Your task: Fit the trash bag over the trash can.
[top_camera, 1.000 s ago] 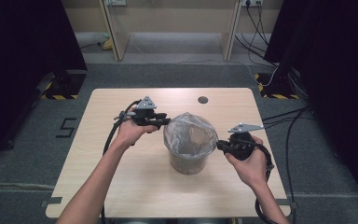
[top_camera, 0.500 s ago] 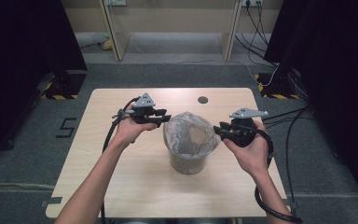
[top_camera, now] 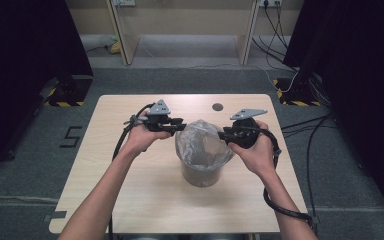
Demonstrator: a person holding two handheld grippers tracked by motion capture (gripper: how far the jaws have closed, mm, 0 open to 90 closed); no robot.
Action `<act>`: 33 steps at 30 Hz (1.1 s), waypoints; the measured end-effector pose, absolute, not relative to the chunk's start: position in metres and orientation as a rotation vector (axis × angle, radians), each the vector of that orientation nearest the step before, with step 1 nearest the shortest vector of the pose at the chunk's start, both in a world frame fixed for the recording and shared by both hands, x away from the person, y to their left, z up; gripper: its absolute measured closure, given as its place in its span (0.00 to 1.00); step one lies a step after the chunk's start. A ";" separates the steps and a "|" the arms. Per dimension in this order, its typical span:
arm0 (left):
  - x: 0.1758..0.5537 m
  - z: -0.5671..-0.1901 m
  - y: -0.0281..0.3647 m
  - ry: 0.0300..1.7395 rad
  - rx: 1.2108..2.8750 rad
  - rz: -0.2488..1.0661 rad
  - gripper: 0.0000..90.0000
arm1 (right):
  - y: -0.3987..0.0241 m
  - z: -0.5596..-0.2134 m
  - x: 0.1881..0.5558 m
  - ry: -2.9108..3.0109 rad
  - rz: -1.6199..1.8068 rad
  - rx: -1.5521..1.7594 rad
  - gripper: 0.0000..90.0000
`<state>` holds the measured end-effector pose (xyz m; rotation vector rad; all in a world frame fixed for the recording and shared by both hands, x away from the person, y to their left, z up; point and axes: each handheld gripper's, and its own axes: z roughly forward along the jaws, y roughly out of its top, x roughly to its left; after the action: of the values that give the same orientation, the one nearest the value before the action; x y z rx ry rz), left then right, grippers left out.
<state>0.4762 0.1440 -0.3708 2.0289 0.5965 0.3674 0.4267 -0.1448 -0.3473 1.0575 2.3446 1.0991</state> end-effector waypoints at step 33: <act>0.487 -0.380 0.132 0.591 2.038 0.365 0.99 | -0.157 -0.361 0.443 2.273 1.163 1.143 1.00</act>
<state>0.4873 0.1315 -0.3801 2.0377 0.5905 0.3652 0.4431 -0.1574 -0.3606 1.1430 2.2726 1.1632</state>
